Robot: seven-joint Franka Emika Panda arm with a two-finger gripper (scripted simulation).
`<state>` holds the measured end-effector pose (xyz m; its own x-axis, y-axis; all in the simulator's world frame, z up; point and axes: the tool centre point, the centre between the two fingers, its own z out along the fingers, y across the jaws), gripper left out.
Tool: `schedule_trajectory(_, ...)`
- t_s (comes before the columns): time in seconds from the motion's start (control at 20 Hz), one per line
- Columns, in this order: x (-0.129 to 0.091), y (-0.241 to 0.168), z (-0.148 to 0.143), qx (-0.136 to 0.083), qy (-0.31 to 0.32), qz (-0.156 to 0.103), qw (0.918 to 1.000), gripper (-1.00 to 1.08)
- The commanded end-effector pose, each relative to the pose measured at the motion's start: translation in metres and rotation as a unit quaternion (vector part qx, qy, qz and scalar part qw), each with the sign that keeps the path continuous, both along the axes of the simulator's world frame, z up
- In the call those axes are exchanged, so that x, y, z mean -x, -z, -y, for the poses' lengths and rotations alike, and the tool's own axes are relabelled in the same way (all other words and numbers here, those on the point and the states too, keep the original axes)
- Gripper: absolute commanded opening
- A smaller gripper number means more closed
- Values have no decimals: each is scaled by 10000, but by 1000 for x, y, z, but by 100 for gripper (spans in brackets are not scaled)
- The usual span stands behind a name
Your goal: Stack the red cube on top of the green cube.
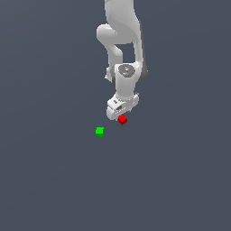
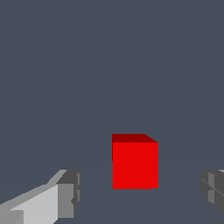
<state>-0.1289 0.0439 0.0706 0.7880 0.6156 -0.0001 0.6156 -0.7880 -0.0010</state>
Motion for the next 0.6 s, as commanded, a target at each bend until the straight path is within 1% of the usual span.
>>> schedule_trajectory(0.0, 0, 0, 0, 2, -16, 3, 10000, 100)
schedule_trajectory(0.25, 0, 5, 0, 1, -6, 0, 10000, 100)
schedule_trajectory(0.55, 1, 26, 0, 2, -13, 1, 10000, 100)
